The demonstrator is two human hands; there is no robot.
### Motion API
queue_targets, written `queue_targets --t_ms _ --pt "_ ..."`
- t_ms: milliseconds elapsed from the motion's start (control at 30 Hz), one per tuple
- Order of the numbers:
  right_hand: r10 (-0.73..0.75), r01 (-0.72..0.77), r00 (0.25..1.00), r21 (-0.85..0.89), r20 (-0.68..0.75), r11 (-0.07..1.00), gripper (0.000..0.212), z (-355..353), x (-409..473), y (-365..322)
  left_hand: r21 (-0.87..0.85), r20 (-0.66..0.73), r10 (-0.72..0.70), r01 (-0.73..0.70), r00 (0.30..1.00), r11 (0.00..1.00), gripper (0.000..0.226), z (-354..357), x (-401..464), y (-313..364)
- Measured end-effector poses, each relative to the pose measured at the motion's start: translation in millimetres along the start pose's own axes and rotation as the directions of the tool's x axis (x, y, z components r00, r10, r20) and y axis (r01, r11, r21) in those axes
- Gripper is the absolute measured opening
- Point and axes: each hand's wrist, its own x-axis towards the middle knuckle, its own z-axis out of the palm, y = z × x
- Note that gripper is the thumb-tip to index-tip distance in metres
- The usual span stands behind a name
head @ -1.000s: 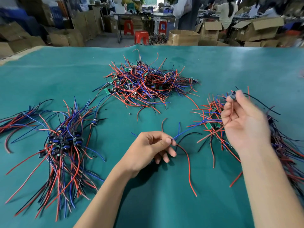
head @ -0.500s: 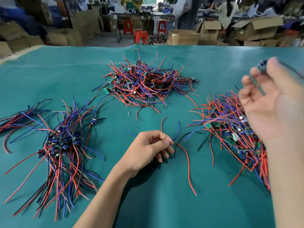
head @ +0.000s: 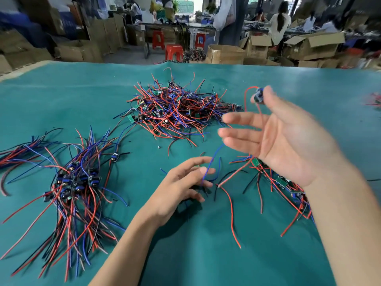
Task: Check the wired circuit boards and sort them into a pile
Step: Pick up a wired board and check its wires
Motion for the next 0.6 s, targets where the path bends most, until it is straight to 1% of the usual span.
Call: queue_targets --t_ms 67,100,167,200,267,300,367,400,500,567,600 --pt "0.078 -0.083 0.994 0.058 0.083 0.995 0.044 0.8 6.6 9.1 -0.015 0.087 0.010 -0.009 0.996 1.000 0.043 -1.4 0.0 1.4" --pt "0.109 -0.117 0.989 0.074 0.101 0.990 0.052 0.1 10.2 13.2 -0.038 0.110 0.015 -0.011 0.994 0.999 0.045 -1.0 -0.4 2.3" --pt "0.150 -0.159 0.983 0.079 0.104 0.984 0.074 -3.6 15.9 21.1 -0.098 0.103 0.024 -0.014 0.994 0.995 0.044 -0.3 -1.0 2.3" --pt "0.158 -0.167 0.982 0.080 0.104 0.983 0.075 -5.3 17.8 24.5 -0.112 0.084 0.030 -0.020 0.996 0.993 0.042 -0.6 -1.4 1.7" --pt "0.166 -0.176 0.981 0.101 0.098 0.979 0.065 -9.0 20.8 29.9 -0.116 0.053 0.040 -0.034 0.998 0.993 0.032 -1.3 -1.8 0.3" --pt "0.174 -0.183 0.981 0.114 0.087 0.977 0.063 -11.2 21.6 31.7 -0.117 0.051 0.043 -0.037 0.998 0.992 0.026 -1.7 -1.8 -0.9" --pt "0.174 -0.181 0.982 0.133 0.068 0.974 0.072 -16.1 21.9 34.2 -0.104 0.048 0.046 -0.041 0.998 0.994 0.018 -1.3 -1.5 -2.4" --pt "0.166 -0.173 0.984 0.137 0.063 0.975 0.069 -17.7 21.7 34.2 -0.086 0.042 0.042 -0.038 0.998 0.996 0.015 -0.9 -1.4 -2.7" --pt "0.139 -0.142 0.990 0.151 0.028 0.978 0.035 -21.9 20.0 30.4 -0.087 0.031 0.024 -0.021 0.999 0.996 0.010 0.2 -1.1 -1.6" --pt "0.130 -0.131 0.991 0.163 0.012 0.978 0.024 -23.4 16.6 28.2 -0.133 0.032 0.018 -0.013 0.999 0.991 0.007 -0.3 -1.0 -0.1" --pt "0.128 -0.127 0.992 0.159 0.004 0.979 0.021 -23.0 14.6 27.7 -0.145 0.034 0.012 -0.007 0.999 0.989 0.010 -0.6 -1.0 0.0"
